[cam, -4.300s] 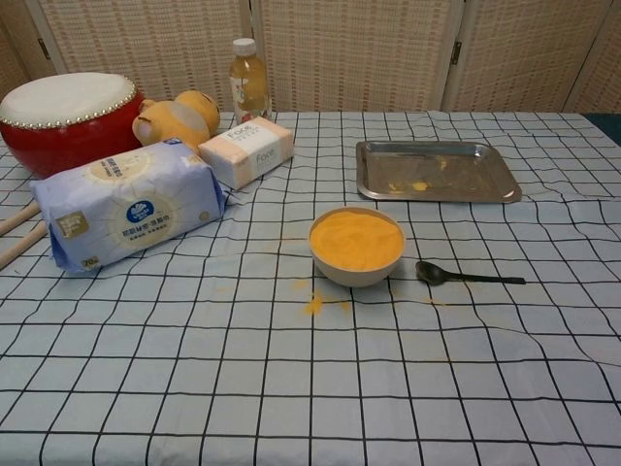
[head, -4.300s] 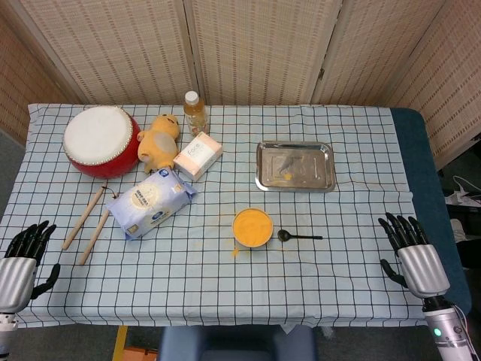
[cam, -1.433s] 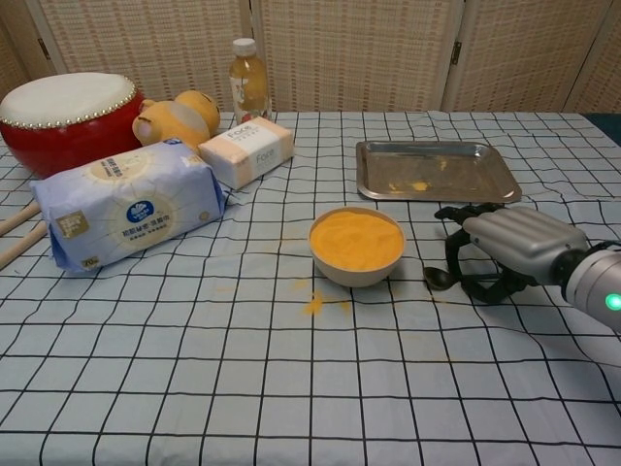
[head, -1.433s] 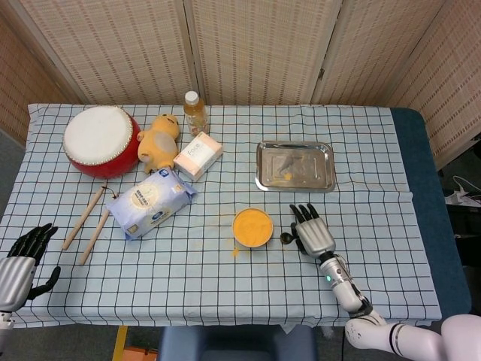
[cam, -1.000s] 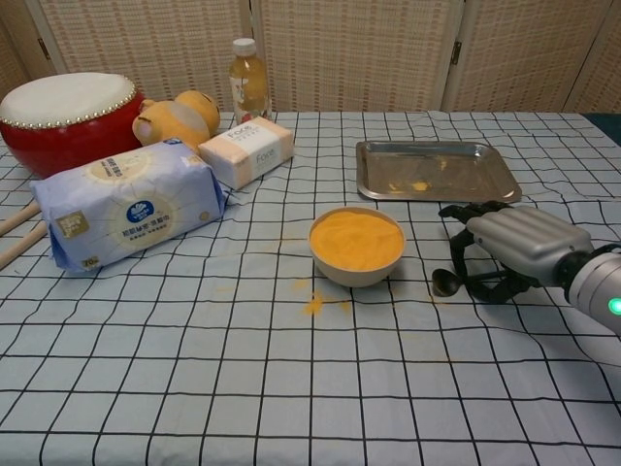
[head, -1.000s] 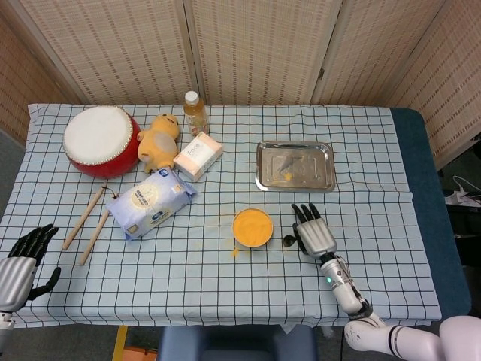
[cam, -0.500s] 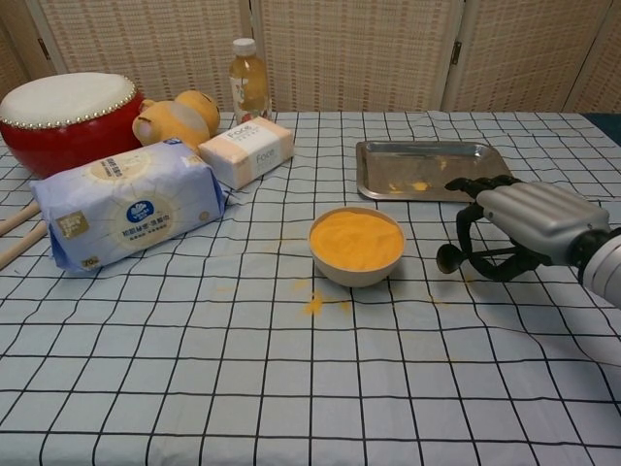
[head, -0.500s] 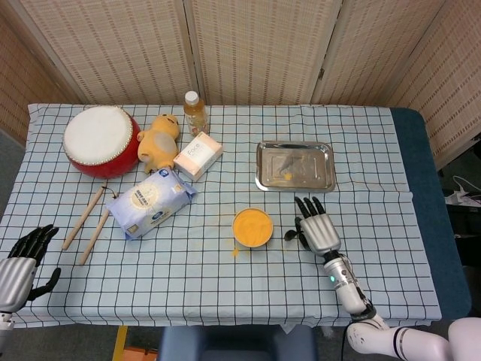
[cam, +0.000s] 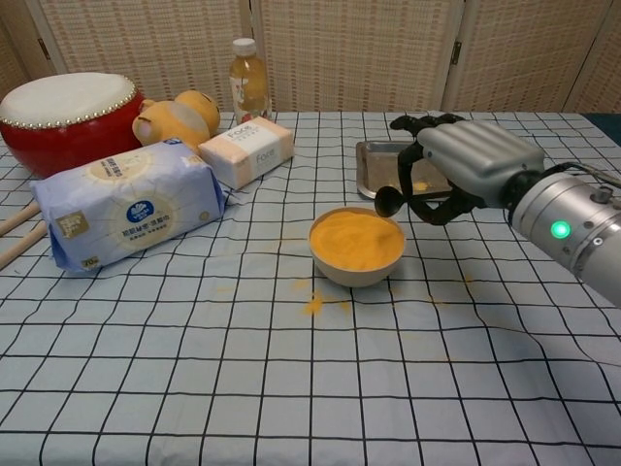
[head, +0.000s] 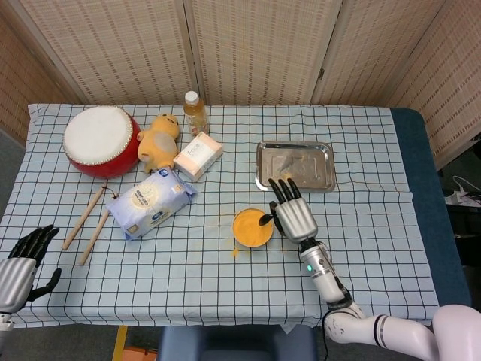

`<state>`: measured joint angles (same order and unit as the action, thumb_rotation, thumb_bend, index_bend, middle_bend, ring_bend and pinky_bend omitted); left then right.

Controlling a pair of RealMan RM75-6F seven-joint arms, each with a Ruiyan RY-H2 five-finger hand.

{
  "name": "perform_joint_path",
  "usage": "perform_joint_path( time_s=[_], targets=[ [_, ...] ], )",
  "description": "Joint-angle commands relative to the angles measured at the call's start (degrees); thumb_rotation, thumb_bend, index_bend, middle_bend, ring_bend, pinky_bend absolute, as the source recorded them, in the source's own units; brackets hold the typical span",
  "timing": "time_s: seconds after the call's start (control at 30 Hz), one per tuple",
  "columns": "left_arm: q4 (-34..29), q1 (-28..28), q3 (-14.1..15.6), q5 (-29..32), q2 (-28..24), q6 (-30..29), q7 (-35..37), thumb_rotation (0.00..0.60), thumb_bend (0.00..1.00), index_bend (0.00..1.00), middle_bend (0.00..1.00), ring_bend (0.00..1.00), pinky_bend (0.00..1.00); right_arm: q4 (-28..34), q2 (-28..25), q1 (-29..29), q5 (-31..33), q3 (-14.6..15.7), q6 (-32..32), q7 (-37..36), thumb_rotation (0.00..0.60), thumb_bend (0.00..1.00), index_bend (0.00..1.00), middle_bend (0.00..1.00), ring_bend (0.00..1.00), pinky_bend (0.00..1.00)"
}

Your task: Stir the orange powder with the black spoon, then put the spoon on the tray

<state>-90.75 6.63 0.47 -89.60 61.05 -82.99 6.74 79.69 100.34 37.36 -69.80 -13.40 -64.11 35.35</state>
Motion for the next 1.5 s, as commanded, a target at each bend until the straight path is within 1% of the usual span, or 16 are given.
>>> perform_joint_path(
  time_s=[0.03,0.17,0.3,0.4,0.43,0.5,0.6,0.77,0.87,0.97,1.1,1.3,1.5],
  targets=[
    [0.0,-0.1,0.1,-0.2,-0.2,-0.2,0.4,0.600,0.44,0.00,0.00,0.00,0.11,-2.7,3.4,2.5,1.1,-1.0,0.5,2.9,0.600,0.41,0.65,0.00,0.00,0.00],
    [0.0,-0.2,0.1,-0.4,-0.4,-0.5,1.1,0.600,0.44,0.00,0.00,0.00,0.11,-4.9,5.8,3.9,1.8,-0.7,1.2,5.0,0.600,0.41,0.63,0.00,0.00,0.00],
    [0.0,-0.2,0.2,-0.4,-0.6,-0.4,1.5,0.600,0.44,0.00,0.00,0.00,0.11,-5.5,6.4,4.3,2.4,-0.5,1.8,5.8,0.600,0.41,0.61,0.00,0.00,0.00],
    [0.1,-0.1,0.2,-0.5,-0.7,-0.3,2.0,0.600,0.44,0.00,0.00,0.00,0.11,-5.8,6.7,4.7,3.1,0.2,2.6,7.1,0.600,0.41,0.56,0.00,0.00,0.00],
    [0.2,-0.1,0.2,-0.5,-0.8,-0.4,2.4,0.600,0.44,0.00,0.00,0.00,0.11,-5.4,6.6,4.6,3.1,0.9,2.6,8.2,0.600,0.41,0.54,0.00,0.00,0.00],
    [0.3,-0.1,0.2,-0.6,-0.8,-0.4,2.7,0.600,0.44,0.00,0.00,0.00,0.11,-4.2,5.9,4.3,3.4,1.6,2.3,9.5,0.600,0.41,0.49,0.00,0.00,0.00],
    [0.4,-0.1,0.2,-0.6,-0.8,-0.5,2.8,0.600,0.44,0.00,0.00,0.00,0.11,-2.2,4.7,3.8,3.9,2.4,2.1,10.7,0.600,0.41,0.44,0.00,0.00,0.00],
    [0.3,-0.1,0.2,-0.8,-0.8,-0.6,2.6,0.600,0.44,0.00,0.00,0.00,0.11,1.5,2.1,2.6,4.0,4.0,1.0,11.9,0.600,0.41,0.40,0.00,0.00,0.00],
    [0.2,-0.2,0.2,-0.9,-0.7,-0.8,2.4,0.600,0.44,0.00,0.00,0.00,0.11,3.1,0.7,2.0,3.7,4.3,0.1,11.5,0.600,0.41,0.40,0.00,0.00,0.00],
    [0.3,-0.2,0.3,-1.0,-0.6,-0.9,2.3,0.600,0.44,0.00,0.00,0.00,0.11,3.7,-0.5,1.5,3.4,3.8,-1.1,10.3,0.600,0.41,0.39,0.00,0.00,0.00],
    [0.2,-0.2,0.3,-1.0,-0.6,-0.8,2.1,0.600,0.44,0.00,0.00,0.00,0.11,3.7,-2.2,1.4,4.5,2.5,-0.7,8.8,0.600,0.41,0.40,0.00,0.00,0.00],
    [0.3,0.0,0.3,-0.8,-0.5,-0.3,1.9,0.600,0.44,0.00,0.01,0.00,0.11,0.8,-3.5,3.3,7.5,0.7,3.6,6.5,0.600,0.41,0.41,0.00,0.00,0.00],
    [0.5,0.2,0.1,-0.4,-0.4,0.2,1.9,0.600,0.44,0.00,0.01,0.00,0.11,-1.0,-4.0,5.6,10.2,-0.3,7.1,6.4,0.600,0.41,0.41,0.00,0.00,0.00]
  ],
)
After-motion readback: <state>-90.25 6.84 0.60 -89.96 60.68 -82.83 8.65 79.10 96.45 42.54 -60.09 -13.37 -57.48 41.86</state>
